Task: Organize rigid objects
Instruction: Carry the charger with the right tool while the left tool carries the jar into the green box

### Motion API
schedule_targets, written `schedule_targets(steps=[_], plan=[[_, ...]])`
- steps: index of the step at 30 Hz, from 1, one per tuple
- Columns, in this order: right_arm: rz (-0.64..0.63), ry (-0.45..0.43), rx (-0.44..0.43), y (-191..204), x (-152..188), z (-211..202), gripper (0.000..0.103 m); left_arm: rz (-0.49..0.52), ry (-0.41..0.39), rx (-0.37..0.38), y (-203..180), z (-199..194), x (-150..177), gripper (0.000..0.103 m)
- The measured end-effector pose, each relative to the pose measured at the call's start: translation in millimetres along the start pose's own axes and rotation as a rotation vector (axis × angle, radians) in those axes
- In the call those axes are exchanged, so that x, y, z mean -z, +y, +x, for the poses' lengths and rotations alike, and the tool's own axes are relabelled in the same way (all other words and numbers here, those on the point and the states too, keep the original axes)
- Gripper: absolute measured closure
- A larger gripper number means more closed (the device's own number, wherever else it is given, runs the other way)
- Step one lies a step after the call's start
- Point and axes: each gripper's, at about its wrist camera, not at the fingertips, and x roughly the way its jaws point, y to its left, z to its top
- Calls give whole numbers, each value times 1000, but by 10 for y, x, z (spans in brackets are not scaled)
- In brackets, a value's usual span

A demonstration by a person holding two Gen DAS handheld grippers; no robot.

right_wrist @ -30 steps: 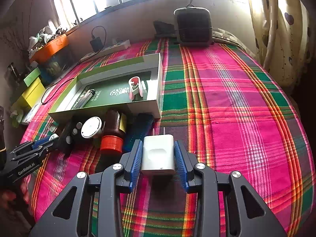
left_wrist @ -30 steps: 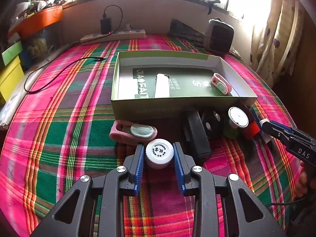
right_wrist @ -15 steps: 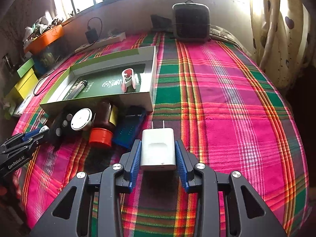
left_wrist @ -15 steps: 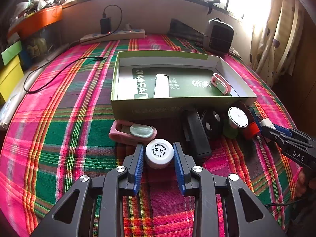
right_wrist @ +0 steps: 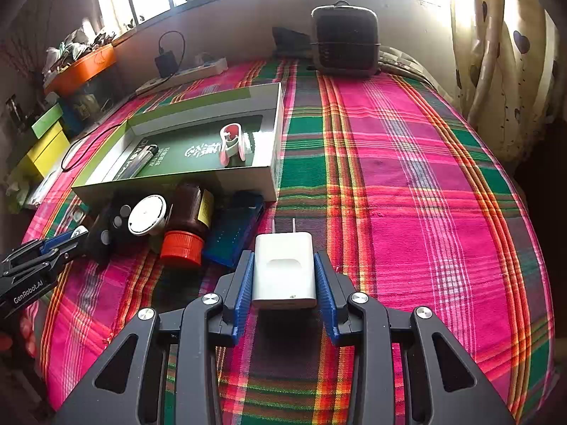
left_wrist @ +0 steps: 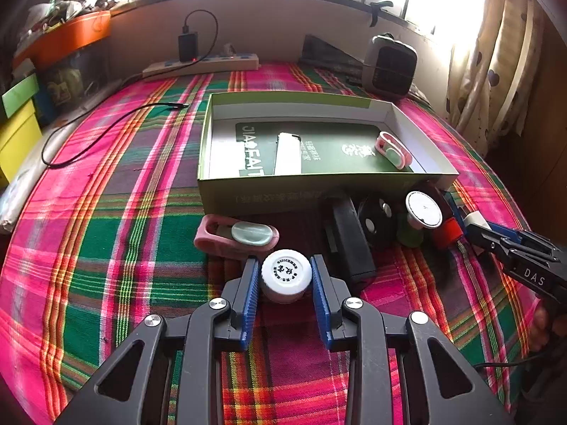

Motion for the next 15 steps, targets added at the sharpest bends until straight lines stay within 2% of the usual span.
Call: schedule_targets(steps=[15], plan=[[-7,-37,10,42,35,-127,68,23,-39,21,-14,-185,28,76]])
